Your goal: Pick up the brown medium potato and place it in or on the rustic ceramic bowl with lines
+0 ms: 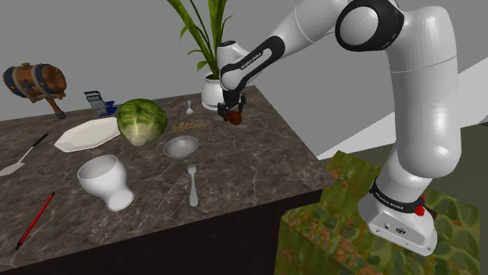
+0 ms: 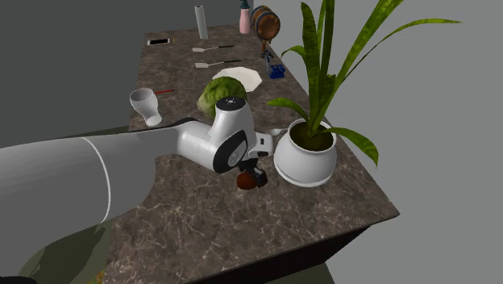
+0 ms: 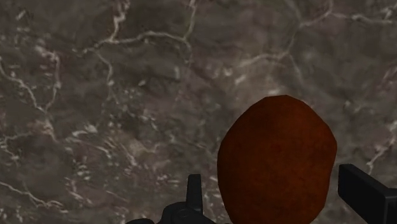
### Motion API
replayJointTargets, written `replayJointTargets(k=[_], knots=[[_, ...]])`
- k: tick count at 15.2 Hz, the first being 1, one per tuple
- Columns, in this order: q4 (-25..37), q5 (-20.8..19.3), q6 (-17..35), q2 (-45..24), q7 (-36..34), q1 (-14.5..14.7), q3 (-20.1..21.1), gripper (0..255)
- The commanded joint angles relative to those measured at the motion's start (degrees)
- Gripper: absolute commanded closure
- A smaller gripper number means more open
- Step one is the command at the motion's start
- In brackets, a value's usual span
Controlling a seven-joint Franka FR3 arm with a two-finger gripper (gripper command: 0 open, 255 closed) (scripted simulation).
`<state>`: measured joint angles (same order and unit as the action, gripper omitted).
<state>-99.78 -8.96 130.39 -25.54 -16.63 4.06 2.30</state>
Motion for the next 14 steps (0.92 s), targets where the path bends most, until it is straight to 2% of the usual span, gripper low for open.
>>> replayJointTargets(k=[1,2,11,14], knots=[[0.0,0.0,0.0,0.0,0.0,0.0,0.0,0],[0.0,0.0,0.0,0.0,0.0,0.0,0.0,255],[0.0,0.0,0.01,-0.01,0.0,0.0,0.0,255],[0.75,0.22,-1.83,1.1,0.29,-0.04,0.1,255]])
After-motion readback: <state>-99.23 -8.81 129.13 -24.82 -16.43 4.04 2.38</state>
